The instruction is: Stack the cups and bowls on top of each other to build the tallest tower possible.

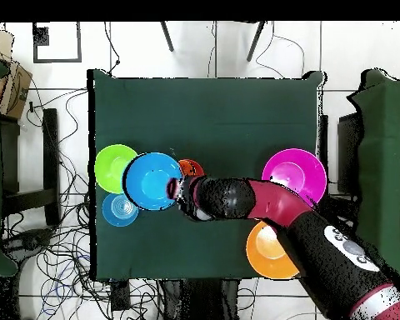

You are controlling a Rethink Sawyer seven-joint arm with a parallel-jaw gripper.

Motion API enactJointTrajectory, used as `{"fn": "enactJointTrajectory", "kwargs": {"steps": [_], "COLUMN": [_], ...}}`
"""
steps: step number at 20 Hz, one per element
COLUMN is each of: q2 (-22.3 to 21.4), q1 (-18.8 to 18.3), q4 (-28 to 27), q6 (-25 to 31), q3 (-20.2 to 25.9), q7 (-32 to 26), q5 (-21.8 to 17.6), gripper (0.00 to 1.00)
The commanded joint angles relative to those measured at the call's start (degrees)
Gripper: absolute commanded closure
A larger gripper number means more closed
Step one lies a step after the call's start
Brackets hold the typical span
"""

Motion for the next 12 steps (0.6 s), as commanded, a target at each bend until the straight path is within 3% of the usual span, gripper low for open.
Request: {"fn": "enactJointTrajectory", "kwargs": {"steps": [1,6,12], "q2": [2.3,3.9,2.8], "q1": [-1.2,-2.8,-2.0], "q4": [-3.6,-4.3,-3.2], "q6": [1.2,1.6,0.9], "q3": [-2.8,-1.5,-0.9], "q7": [-6.7,-7.7,-3.4], "q5": [-7.7,-10.6,-10.9], "gripper": [1.0,1.0,1.0]}}
